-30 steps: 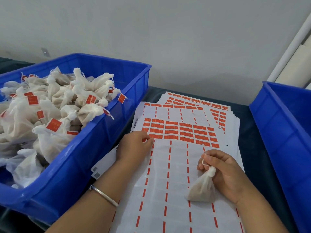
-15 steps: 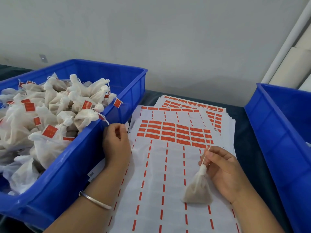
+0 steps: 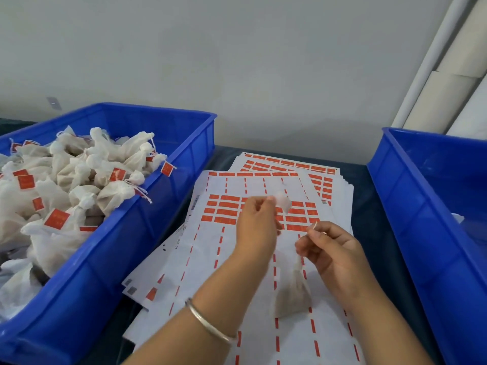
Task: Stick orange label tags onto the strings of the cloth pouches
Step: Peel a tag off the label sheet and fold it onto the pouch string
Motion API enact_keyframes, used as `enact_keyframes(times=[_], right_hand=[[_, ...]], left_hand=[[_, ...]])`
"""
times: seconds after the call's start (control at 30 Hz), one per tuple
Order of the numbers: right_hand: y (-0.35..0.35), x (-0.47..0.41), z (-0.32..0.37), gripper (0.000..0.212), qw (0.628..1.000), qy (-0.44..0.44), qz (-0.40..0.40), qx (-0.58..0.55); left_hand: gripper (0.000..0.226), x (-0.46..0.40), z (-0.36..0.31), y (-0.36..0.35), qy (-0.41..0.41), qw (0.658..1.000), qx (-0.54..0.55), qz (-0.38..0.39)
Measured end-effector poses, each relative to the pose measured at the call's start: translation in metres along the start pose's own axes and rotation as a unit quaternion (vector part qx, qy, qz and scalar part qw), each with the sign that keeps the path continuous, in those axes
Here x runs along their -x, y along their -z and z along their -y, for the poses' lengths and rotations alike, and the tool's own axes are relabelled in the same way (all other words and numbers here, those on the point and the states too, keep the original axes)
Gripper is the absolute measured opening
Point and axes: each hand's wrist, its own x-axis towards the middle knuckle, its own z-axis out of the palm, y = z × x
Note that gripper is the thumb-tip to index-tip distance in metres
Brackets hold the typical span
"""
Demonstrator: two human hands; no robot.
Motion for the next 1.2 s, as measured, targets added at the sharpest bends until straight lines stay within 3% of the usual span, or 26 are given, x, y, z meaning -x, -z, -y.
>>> enact_keyframes(times=[0.13,0.23,0.7,0.9,1.2], right_hand=[[0.0,0.001,-0.003,0.013,0.978,0.094,-0.069,0.17],[0.003,-0.001,-0.005,0.014,0.966,0.123,-0.113,0.196],[0.006,-0.007,-0.011,0.027,0.953,0.124,-0.184,0.207],[0.008,-0.008,-0.014,0.014,0.962,0.098,-0.184,0.175],[0.009,-0.009,-0.015,0.017,0.967,0.076,-0.185,0.158]], left_hand=[[0.027,0.011,0.014,-0.018,0.162,0.975,0.07,0.135],[0.03,0.014,0.027,-0.016,0.13,0.971,0.084,0.183],[0.024,0.009,0.038,-0.014,0.108,0.973,0.098,0.176],[0.025,0.009,0.036,-0.014,0.115,0.973,0.099,0.171],[0.026,0.008,0.032,-0.015,0.156,0.971,0.11,0.143]])
